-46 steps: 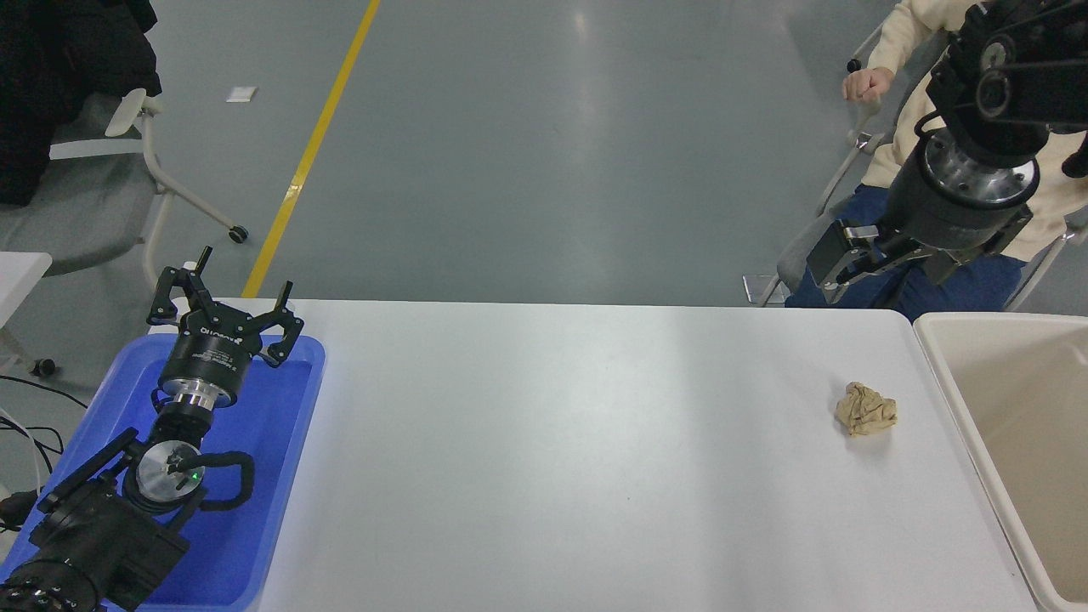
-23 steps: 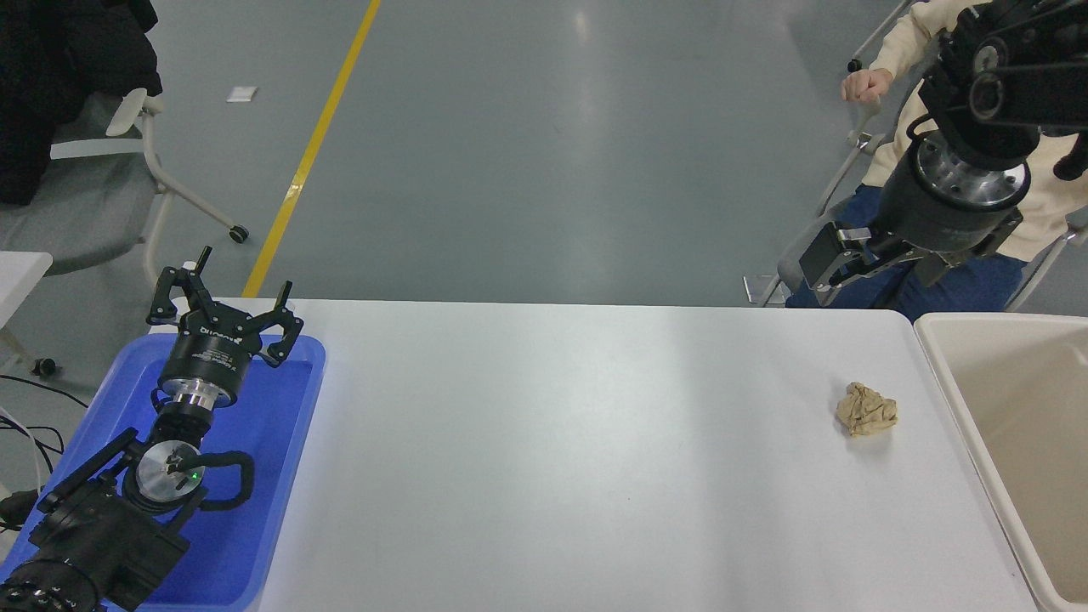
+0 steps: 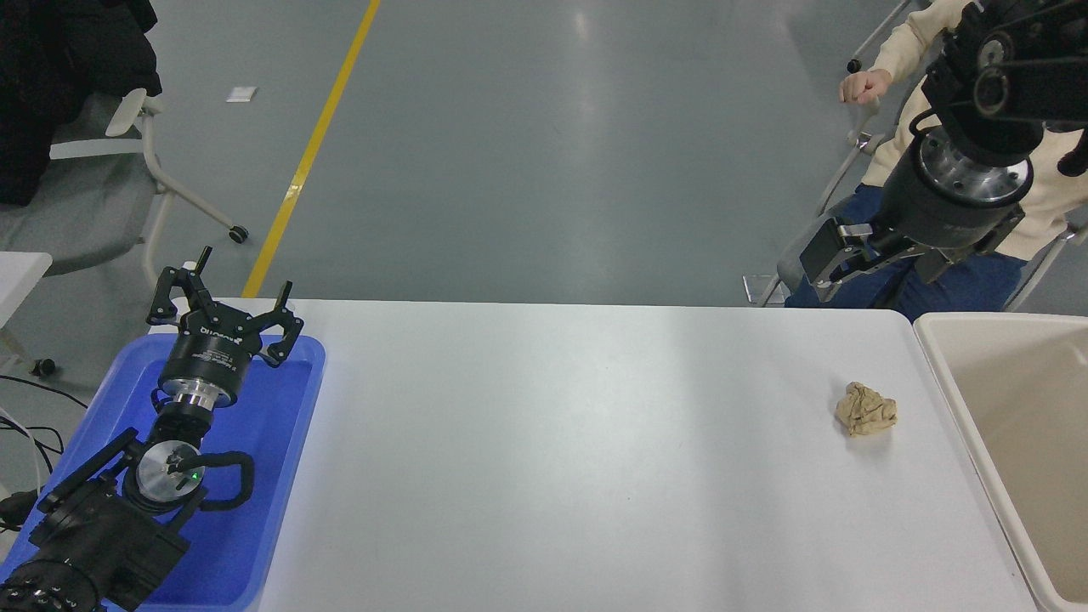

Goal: Pick up paper ball place in dustbin

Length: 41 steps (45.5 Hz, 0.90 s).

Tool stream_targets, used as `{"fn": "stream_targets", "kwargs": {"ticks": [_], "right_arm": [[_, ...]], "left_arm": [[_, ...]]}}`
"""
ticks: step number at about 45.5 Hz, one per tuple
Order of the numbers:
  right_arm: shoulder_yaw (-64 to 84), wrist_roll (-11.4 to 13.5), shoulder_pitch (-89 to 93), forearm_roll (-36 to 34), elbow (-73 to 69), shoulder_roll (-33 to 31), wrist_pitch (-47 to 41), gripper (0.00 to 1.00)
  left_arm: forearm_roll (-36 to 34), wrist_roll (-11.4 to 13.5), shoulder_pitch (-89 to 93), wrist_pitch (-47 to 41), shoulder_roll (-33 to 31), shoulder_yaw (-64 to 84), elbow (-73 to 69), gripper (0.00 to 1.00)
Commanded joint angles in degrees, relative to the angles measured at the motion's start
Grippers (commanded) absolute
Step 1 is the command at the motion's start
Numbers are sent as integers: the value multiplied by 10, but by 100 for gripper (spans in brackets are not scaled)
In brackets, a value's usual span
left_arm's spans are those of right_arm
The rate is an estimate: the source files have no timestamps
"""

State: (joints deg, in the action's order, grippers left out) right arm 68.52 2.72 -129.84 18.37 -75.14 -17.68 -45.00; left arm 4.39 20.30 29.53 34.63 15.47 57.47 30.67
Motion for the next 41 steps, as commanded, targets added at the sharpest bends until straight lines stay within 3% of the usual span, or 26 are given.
{"fn": "stream_targets", "kwargs": {"ticks": [1, 33, 41], "right_arm": [[-8, 0, 3, -1, 1, -2, 0, 100], [-19, 0, 112, -4, 23, -9, 0, 100], [-14, 1, 155, 8, 27, -9, 133, 100]], "left_arm": [[0, -1, 0, -2, 0, -1, 0, 100], [0, 0, 0, 0, 0, -1, 0, 100], [0, 0, 0, -2, 0, -1, 0, 100]]}}
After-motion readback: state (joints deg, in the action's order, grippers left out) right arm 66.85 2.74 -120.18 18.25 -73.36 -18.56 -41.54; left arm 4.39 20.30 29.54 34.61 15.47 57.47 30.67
